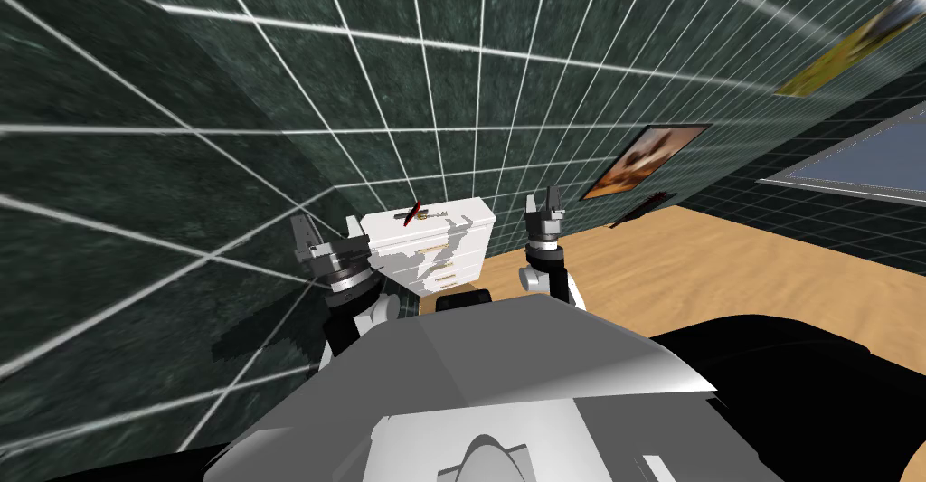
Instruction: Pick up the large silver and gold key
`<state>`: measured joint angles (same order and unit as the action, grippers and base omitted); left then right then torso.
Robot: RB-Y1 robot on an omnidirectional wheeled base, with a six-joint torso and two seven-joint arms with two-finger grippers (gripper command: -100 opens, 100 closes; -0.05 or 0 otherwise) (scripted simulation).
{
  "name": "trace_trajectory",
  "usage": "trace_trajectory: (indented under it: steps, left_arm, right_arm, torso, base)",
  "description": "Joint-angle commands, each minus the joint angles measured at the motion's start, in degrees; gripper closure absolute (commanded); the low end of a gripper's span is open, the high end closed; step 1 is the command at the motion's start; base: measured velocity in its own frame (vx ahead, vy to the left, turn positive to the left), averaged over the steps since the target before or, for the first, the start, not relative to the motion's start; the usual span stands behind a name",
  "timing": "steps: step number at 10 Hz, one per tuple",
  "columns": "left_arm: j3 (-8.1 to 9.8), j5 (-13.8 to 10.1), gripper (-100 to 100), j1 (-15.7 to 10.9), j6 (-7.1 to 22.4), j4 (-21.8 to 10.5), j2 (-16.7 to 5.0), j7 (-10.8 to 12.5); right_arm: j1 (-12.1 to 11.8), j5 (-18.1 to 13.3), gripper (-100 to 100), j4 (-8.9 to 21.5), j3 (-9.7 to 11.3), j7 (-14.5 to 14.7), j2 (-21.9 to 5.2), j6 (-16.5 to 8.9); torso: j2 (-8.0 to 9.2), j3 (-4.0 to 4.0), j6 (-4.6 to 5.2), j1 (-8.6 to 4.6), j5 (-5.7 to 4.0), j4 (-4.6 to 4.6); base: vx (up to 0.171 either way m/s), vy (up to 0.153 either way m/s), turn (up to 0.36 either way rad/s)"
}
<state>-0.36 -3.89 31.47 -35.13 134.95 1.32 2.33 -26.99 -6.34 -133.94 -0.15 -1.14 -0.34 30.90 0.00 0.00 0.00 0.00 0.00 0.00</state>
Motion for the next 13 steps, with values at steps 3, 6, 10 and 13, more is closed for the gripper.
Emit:
trace_trajectory:
  steps: [3, 6, 10, 13]
  left_arm:
    - [0.92, -1.0, -100, -3.4, 4.0, -1.0, -4.8, 0.5]
    - [2.44, -2.6, -100, -8.9, 9.5, -2.7, -8.4, 1.4]
    - [3.74, -4.0, -100, -14.0, 15.7, -4.3, -10.0, 2.1]
    - [4.44, -4.7, -100, -17.0, 20.2, -5.4, -10.7, 2.6]
  right_arm:
    - [0.0, 0.0, 0, 0.0, 0.0, 0.0, 0.0, 0.0]
    - [0.0, 0.0, 0, 0.0, 0.0, 0.0, 0.0, 0.0]
    - [0.0, 0.0, 0, 0.0, 0.0, 0.0, 0.0, 0.0]
    - [0.0, 0.0, 0, 0.0, 0.0, 0.0, 0.0, 0.0]
  torso:
    - [-0.05, -0.03, 0.01, -0.07, -0.01, -0.01]
    - [-0.09, -0.05, 0.01, -0.19, -0.04, -0.02]
    - [-0.05, -0.03, 0.0, -0.13, -0.03, -0.01]
    - [-0.04, -0.03, 0.0, -0.17, -0.04, -0.01]
  base:
    - [0.01, -0.024, -0.024]
    - [0.019, -0.058, -0.036]
    - [0.011, -0.042, -0.025]
    - [0.006, -0.043, -0.025]
